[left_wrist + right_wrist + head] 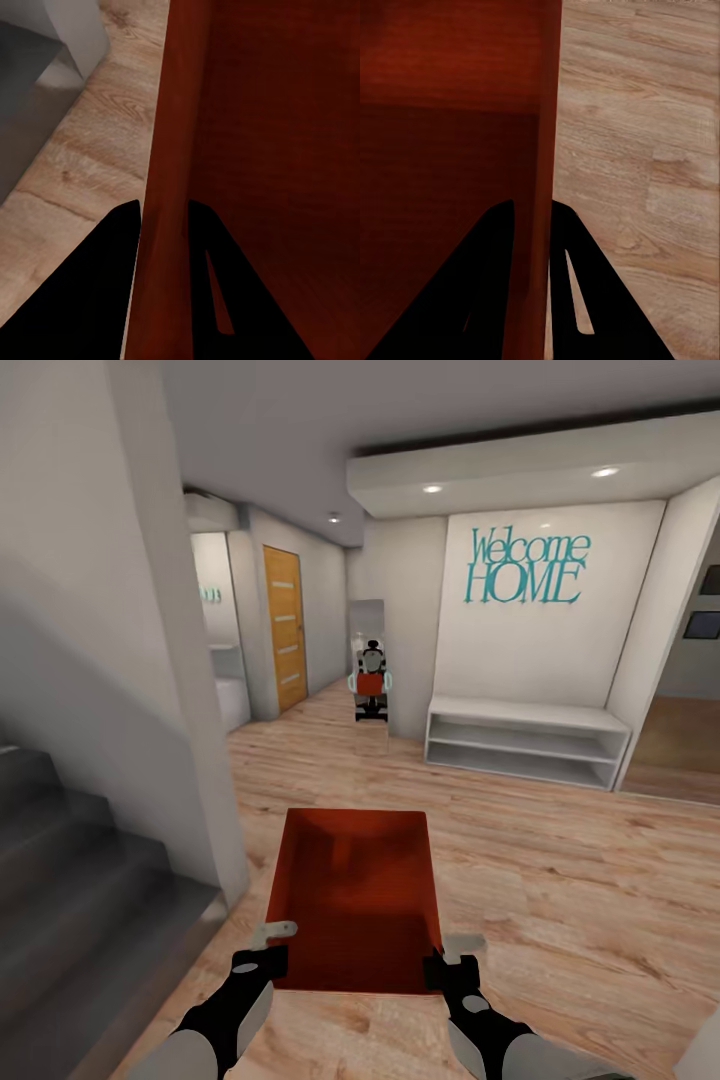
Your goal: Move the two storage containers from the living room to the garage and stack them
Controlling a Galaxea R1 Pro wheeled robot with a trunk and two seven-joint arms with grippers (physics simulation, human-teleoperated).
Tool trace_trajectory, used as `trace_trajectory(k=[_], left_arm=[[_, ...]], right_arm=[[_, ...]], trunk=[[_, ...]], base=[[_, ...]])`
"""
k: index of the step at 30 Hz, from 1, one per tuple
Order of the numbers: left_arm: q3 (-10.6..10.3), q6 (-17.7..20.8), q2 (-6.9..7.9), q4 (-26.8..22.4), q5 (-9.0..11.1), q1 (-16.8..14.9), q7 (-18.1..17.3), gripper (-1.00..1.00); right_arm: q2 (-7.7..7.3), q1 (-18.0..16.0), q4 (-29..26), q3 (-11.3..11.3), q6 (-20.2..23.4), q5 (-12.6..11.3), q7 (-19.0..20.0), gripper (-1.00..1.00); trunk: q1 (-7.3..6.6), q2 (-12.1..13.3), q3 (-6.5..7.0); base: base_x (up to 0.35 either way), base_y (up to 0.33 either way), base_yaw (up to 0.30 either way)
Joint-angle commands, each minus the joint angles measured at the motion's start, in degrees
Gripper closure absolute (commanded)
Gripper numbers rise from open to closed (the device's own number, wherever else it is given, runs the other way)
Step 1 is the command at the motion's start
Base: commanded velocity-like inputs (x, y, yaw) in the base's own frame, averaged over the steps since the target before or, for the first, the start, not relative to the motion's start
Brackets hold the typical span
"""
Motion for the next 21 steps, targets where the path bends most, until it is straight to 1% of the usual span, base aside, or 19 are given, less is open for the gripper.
trace_trajectory(k=[1, 21], left_arm=[[0.7, 0.4, -0.03, 0.0, 0.2, 0.0, 0.3, 1.00], [0.7, 0.4, -0.03, 0.0, 0.2, 0.0, 0.3, 1.00]], right_arm=[[-0.01, -0.1, -0.1, -1.1, -0.4, -0.7, -0.5, 1.00], [-0.01, -0.1, -0.1, -1.1, -0.4, -0.7, -0.5, 1.00]], trunk=[[0.03, 0.0, -0.06], [0.03, 0.0, -0.06]], base=[[0.322, 0.000, 0.000], [0.322, 0.000, 0.000]])
